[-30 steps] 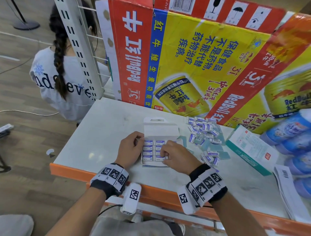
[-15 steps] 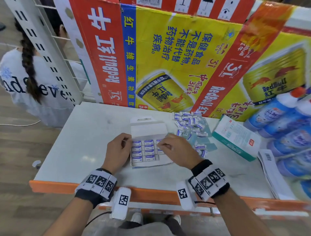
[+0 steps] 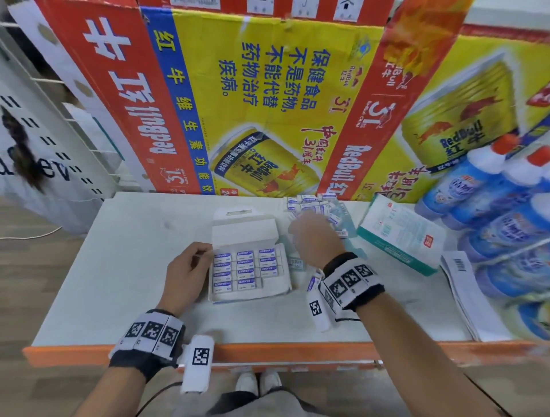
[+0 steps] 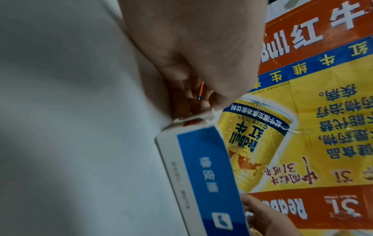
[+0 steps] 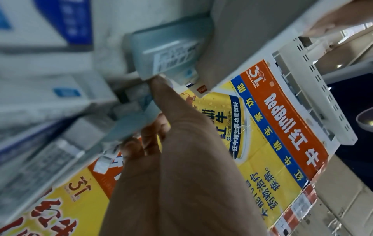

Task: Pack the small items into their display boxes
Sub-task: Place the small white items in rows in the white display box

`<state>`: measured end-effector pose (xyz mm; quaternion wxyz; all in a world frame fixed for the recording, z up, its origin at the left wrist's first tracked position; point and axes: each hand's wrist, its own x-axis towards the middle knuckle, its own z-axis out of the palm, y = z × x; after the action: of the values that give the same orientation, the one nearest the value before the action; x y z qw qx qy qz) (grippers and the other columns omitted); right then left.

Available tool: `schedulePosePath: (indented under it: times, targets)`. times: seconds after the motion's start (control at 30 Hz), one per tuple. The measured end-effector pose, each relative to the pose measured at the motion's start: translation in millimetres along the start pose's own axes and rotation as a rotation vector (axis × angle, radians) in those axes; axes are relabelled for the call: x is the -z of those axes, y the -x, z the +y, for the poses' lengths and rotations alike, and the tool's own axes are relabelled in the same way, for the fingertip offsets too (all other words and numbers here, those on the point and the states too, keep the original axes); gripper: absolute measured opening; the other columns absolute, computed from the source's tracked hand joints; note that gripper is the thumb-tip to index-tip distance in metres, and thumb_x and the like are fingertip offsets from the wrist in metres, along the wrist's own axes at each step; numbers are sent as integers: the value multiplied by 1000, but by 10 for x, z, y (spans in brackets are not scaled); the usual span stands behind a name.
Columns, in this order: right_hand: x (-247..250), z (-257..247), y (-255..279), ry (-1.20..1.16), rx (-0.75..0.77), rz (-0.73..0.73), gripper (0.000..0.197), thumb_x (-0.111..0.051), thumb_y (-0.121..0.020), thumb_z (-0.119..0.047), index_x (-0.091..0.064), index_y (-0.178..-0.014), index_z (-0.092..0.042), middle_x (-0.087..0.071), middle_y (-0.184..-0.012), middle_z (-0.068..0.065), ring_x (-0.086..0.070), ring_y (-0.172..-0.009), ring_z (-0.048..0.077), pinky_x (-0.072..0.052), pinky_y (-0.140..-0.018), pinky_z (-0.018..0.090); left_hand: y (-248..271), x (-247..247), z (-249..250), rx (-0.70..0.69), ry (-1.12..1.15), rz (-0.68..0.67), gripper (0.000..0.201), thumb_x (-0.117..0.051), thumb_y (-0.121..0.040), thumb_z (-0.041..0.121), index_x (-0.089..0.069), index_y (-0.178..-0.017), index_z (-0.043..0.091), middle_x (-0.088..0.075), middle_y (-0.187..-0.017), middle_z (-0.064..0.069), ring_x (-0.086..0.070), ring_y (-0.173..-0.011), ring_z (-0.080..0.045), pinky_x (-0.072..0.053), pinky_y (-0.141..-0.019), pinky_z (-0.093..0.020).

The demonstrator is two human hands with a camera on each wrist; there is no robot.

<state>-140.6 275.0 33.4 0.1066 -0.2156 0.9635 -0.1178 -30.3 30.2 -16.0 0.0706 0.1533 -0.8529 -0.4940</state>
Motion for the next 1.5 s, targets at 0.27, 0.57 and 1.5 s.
schedulePosePath:
  times: [0.27,0.57,1.5]
  targets:
    - [149,49,86,-384,-5,83,29,-61,-86,-33,-61,-112,-19,-42,-105,-1,-54,-85,14,-43,-86,26,-26,10,22,77,64,-10,14,-54,-93,15,-64,-88,24,-70,-87,6,-61,-79,-4,-41,-70,-20]
    - [47,-85,360,-492,135,81,22,-56,-90,-39,-58,-84,-18,-54,-83,-4,-49,-72,4,-40,-71,21,-23,33,-12,32,50,-35,13,-54,-94,15,-64,-90,22,-70,-89,6,-62,-84,-8,-42,-72,-22]
    - [-76,-394,503,-8,216,-145,17,-65,-84,-28,-62,-98,-20,-52,-98,-5,-43,-101,16,-36,-92,33,-47,3,-4,-44,15,-70,16,-53,-94,21,-61,-84,29,-68,-82,16,-58,-77,8,-37,-63,-1]
